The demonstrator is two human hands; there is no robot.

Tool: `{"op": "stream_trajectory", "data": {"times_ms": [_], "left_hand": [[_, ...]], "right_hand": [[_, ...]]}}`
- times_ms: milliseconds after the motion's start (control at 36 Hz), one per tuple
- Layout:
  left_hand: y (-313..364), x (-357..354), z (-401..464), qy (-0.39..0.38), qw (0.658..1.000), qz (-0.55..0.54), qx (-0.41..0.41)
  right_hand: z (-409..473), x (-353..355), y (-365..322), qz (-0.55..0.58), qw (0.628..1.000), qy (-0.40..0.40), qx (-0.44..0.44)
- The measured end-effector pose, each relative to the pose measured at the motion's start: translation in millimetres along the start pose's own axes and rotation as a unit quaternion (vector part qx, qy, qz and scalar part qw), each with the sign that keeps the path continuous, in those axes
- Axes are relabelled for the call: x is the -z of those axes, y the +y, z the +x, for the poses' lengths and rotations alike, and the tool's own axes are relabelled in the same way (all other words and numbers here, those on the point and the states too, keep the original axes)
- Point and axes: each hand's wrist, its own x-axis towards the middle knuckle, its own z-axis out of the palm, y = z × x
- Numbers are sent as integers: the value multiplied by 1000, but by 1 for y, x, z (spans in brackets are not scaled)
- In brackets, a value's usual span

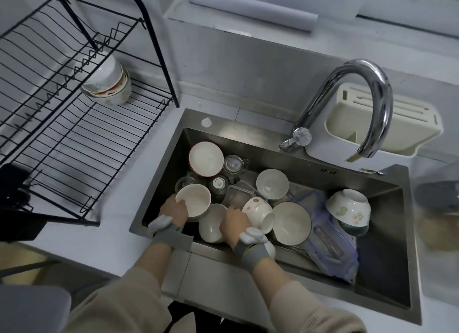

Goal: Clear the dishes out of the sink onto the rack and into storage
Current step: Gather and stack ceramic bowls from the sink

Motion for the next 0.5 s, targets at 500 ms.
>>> {"op": "stream_trajectory", "data": {"times_ms": [500], "left_hand": [[50, 15, -30, 37, 990, -104, -87]], "right_hand": [[9, 29, 13, 144, 985, 88, 37]]}}
